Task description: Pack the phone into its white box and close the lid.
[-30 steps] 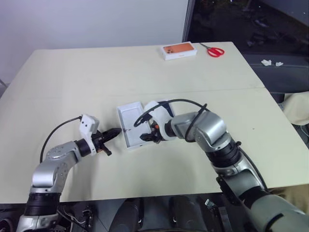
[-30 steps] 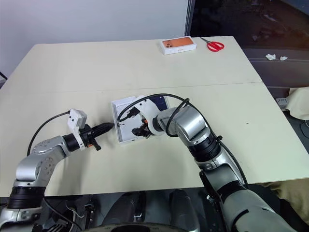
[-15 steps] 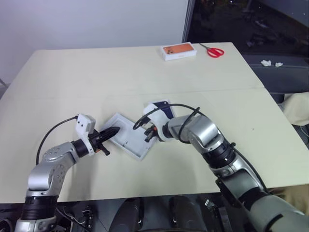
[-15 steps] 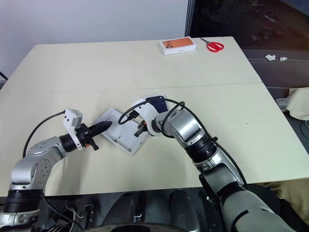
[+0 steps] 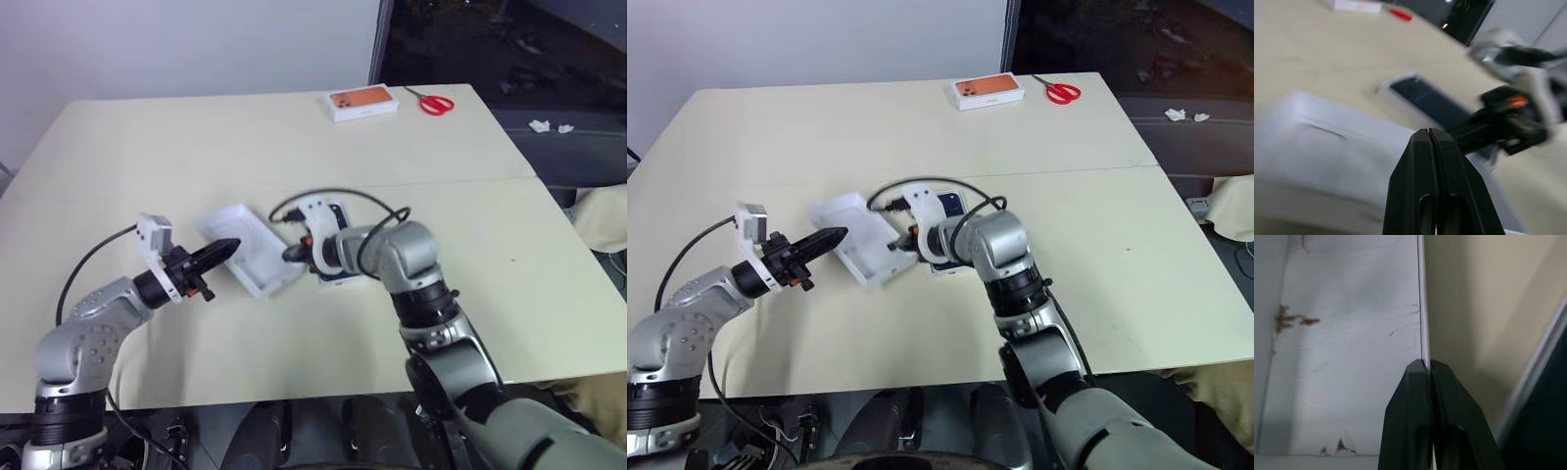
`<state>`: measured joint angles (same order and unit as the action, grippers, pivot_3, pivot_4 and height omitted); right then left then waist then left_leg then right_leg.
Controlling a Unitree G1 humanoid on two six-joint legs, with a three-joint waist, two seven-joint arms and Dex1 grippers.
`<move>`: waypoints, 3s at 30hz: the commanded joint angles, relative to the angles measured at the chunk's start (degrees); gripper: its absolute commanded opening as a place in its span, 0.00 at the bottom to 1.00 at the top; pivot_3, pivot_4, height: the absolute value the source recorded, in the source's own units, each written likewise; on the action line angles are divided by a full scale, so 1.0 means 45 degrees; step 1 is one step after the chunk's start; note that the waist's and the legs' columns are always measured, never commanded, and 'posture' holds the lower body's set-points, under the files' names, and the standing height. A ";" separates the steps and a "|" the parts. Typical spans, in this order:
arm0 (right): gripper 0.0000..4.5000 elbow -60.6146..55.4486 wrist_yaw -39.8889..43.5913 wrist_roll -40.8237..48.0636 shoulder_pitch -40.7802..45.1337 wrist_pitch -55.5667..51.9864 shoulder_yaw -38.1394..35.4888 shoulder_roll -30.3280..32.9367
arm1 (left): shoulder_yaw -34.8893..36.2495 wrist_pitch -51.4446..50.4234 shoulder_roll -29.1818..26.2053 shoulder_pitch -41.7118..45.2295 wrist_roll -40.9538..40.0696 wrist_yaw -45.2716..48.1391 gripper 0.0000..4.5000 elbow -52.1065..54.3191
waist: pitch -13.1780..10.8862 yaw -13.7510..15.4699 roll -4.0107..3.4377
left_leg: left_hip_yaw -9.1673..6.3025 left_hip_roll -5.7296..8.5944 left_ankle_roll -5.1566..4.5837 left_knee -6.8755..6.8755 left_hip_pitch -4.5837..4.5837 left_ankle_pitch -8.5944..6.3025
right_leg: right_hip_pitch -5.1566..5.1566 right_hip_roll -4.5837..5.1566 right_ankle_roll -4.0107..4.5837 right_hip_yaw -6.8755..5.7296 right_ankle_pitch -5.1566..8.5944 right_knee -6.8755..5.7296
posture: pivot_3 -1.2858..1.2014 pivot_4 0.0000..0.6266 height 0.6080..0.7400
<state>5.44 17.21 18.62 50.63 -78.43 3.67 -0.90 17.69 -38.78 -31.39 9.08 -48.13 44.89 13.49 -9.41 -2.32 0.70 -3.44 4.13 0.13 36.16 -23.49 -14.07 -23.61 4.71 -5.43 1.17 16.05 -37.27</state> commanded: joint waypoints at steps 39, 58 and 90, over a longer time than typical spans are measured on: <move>0.66 -0.3236 0.1281 -0.0746 -0.4190 0.1511 -0.2172 1.0012 | -0.0836 0.1519 -0.0479 0.1099 0.1741 0.0994 0.01 -0.1048 | -0.0022 0.0369 0.0002 | 0.0014 0.0002 -0.0014 0.0019 0.0000 -0.0006 | 0.0042 0.0013 0.0001 -0.0003 0.0001 0.0028 | 0.52 0.24 1.00; 0.66 -0.2680 0.2641 0.0646 -0.1115 -0.1548 0.1233 0.9209 | -0.1541 0.3612 -0.1165 -0.0263 0.3419 0.2103 0.01 -0.0205 | -0.0037 0.0364 0.0005 | 0.0012 0.0027 -0.0045 0.0017 -0.0015 -0.0024 | 0.0032 0.0057 0.0003 -0.0012 0.0001 0.0050 | 0.52 0.24 1.00; 0.00 -0.4488 0.0912 0.2219 -0.2216 -0.3126 0.1669 0.9355 | -0.1884 0.3761 -0.0241 -0.0952 0.3499 0.1074 0.01 0.0494 | -0.0033 0.0345 0.0011 | 0.0012 0.0019 -0.0045 0.0036 -0.0009 -0.0023 | 0.0047 0.0048 0.0001 -0.0018 0.0000 0.0043 | 0.52 0.24 1.00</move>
<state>-13.83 21.81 28.02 40.53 -92.13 11.72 41.56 9.00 -22.17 -32.36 4.59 -31.95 49.82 13.73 -9.56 -0.77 0.75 -3.39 4.21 -0.07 36.32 -23.52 -14.18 -23.40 4.93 -5.43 1.08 16.06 -37.08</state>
